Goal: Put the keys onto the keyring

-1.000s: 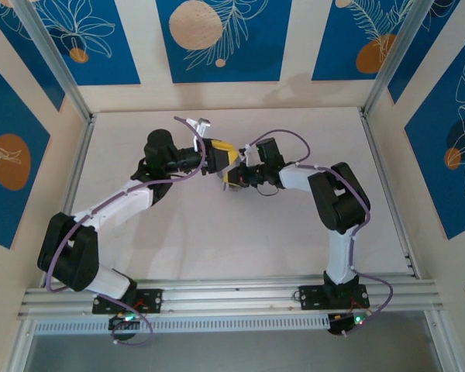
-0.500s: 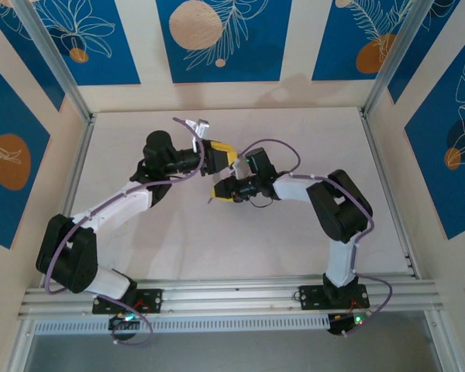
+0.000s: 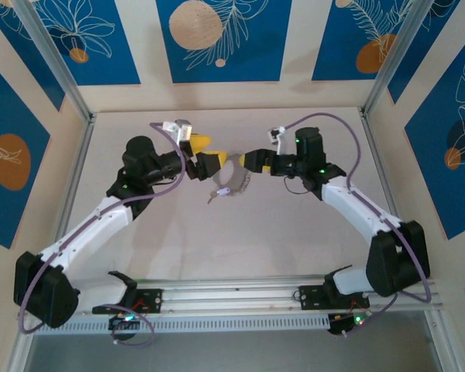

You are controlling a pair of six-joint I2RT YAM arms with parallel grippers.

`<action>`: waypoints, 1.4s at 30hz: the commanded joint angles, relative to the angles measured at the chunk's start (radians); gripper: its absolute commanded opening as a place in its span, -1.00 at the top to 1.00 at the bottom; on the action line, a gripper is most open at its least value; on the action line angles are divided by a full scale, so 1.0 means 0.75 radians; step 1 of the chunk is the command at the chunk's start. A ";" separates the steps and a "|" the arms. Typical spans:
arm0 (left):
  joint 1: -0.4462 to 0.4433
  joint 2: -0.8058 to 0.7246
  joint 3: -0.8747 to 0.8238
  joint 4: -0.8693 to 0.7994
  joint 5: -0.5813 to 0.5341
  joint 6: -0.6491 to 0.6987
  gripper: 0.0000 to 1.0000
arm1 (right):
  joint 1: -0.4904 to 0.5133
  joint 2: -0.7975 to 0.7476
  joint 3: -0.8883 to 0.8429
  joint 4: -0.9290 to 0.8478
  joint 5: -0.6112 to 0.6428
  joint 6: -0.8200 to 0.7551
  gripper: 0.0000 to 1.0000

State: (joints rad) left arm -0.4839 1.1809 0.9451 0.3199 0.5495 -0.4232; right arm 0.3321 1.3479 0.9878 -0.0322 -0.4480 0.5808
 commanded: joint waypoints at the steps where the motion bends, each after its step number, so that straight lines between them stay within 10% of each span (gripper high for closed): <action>1: 0.021 -0.106 -0.040 -0.158 -0.339 0.195 -0.99 | -0.075 -0.107 -0.004 -0.189 0.266 -0.106 -0.92; 7: 0.080 -0.192 -0.103 -0.227 -0.749 0.379 -0.99 | -0.174 -0.215 -0.063 -0.165 0.674 -0.156 -0.97; 23: 0.498 -0.151 -0.635 0.276 -0.780 0.546 -0.99 | -0.318 -0.102 -0.432 0.308 1.219 -0.367 -0.99; 42: 0.574 0.242 -0.876 0.774 -0.713 0.610 -0.99 | -0.402 0.200 -0.825 1.210 0.922 -0.607 -0.99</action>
State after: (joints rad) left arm -0.0669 1.3132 0.3031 0.8089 -0.0235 0.0227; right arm 0.0368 1.4700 0.3908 0.6956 0.2974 0.1589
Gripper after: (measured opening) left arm 0.997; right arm 0.993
